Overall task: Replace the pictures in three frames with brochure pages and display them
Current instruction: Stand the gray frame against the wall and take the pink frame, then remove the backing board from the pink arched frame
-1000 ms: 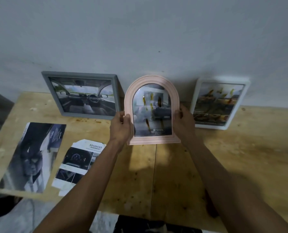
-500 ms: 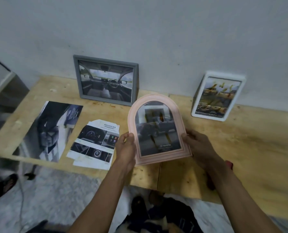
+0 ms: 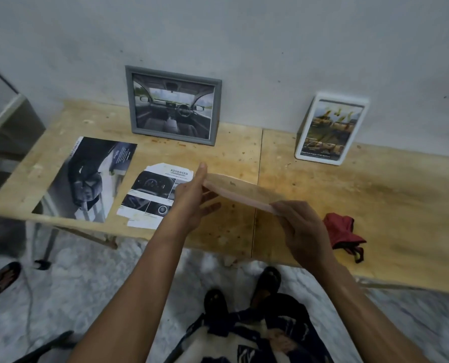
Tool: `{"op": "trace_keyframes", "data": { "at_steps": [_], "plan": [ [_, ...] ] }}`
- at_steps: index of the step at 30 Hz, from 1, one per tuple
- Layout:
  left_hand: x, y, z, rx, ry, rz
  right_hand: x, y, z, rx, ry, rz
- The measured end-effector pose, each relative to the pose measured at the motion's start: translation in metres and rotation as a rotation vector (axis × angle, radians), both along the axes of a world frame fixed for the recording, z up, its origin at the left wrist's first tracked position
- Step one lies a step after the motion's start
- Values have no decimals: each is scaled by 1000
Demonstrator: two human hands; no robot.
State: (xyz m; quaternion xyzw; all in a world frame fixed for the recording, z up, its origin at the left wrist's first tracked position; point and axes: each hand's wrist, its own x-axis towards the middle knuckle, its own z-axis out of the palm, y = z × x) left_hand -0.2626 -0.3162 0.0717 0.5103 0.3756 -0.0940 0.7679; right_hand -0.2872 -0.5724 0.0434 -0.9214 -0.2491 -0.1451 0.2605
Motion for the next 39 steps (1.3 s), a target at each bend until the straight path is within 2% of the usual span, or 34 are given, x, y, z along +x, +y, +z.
{"op": "trace_keyframes", "data": {
  "at_steps": [3, 5, 8, 10, 14, 16, 18, 21, 24, 29, 39],
  "plan": [
    [-1, 3, -8, 43, 81, -33, -15, 0, -7, -52, -48, 43],
    [-5, 1, -17, 41, 147, -80, -21, -6, -18, -57, 29, 31],
    [-14, -4, -31, 42, 192, -145, -29, -12, -30, 140, 322, -171],
    [-22, -9, -37, 39, 190, -167, -34, -15, -28, 226, 427, -288],
    [-31, -15, -56, 27, 175, -158, -30, -29, -30, 600, 919, -296],
    [-31, -16, -65, 47, 155, -147, -23, -34, -40, 711, 1012, -381],
    [-29, -20, -71, 54, 143, -129, -16, -33, -42, 758, 1025, -519],
    [-19, -30, -83, 137, 167, -147, -4, -33, -52, 620, 965, -603],
    [-9, -37, -100, 297, 206, -205, 0, -34, -66, 538, 928, -642],
    [-4, -43, -114, 671, 255, -361, 8, -36, -87, 404, 898, -662],
    [-6, -56, -126, 881, 271, -289, 17, -33, -112, 286, 930, -663]
  ]
}}
